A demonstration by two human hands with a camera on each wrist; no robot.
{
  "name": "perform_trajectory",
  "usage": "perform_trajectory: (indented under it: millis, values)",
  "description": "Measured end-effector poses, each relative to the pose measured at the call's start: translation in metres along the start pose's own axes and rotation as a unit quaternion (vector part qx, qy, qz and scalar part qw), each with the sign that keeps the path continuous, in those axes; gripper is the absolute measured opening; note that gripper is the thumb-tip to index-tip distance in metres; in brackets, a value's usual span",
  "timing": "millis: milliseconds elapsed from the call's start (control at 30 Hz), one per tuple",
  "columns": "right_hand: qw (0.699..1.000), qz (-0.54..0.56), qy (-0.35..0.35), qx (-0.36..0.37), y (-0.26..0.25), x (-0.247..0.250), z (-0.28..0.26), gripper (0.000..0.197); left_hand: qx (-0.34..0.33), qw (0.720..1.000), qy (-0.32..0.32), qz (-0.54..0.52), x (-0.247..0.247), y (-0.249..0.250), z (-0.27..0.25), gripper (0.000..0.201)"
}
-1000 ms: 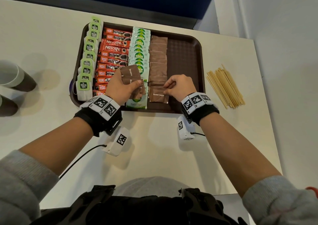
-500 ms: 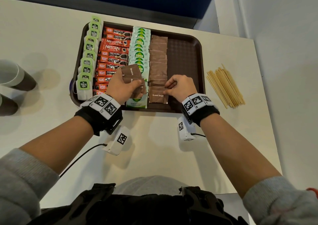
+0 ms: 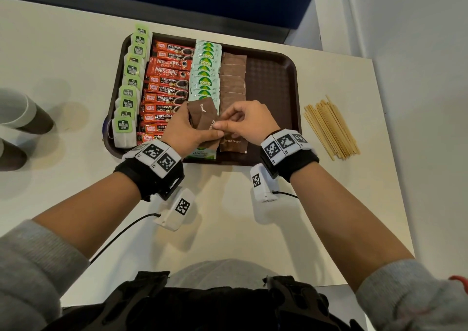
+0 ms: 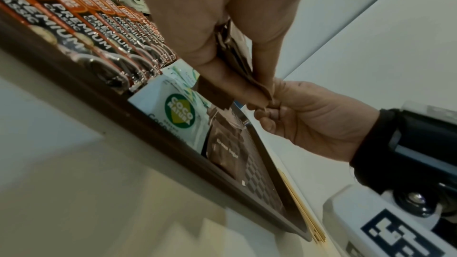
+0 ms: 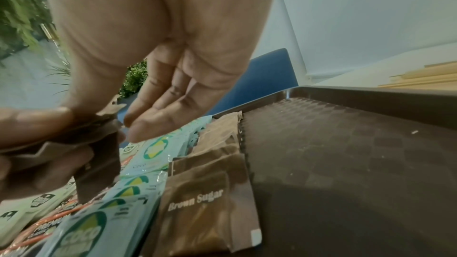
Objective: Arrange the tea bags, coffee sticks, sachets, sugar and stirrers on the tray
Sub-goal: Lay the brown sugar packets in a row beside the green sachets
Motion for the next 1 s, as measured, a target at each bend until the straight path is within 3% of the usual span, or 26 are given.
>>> perform_trajectory:
  millis: [167, 333, 500, 667, 800, 1000]
  values:
    - [1.000, 0.013, -0.006, 0.013, -0.003, 0.000, -0.001, 0.017, -0.005, 1.000, 0.008, 0.010, -0.003, 0.007, -0.007, 0.094]
    - [0.999, 0.044, -0.005, 0.024, 0.000, 0.012, -0.002, 0.017, 0.003, 0.999, 0.049, 0.014, 0.004, 0.010, -0.007, 0.045]
    - [0.995, -0.064, -0.013, 0.072, -0.012, 0.017, -0.003, 0.015, -0.008, 0.997, 0.038, 0.061, 0.003, 0.010, -0.005, 0.042]
    - [0.998, -0.014, -0.013, 0.065, -0.011, 0.011, -0.003, 0.014, 0.008, 0.999, -0.001, 0.036, -0.008, 0.005, -0.005, 0.036]
    - [1.000, 0.006, -0.016, 0.013, 0.007, 0.012, -0.004, 0.025, -0.011, 0.998, 0.020, 0.056, -0.001, 0.007, -0.004, 0.038]
    - [1.000, -0.026, -0.008, -0.002, 0.019, 0.018, -0.003, 0.019, -0.012, 0.995, 0.054, 0.084, 0.008, 0.006, -0.001, 0.037]
Point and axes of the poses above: each hand's wrist, its own z-axis towards the middle knuckle, its own x-axis out of the back of the hand, y = z × x, the point moved 9 cm from there along z, towards the middle knuckle, and after that the axes turned 2 degrees about -y, right-handed, at the moved point
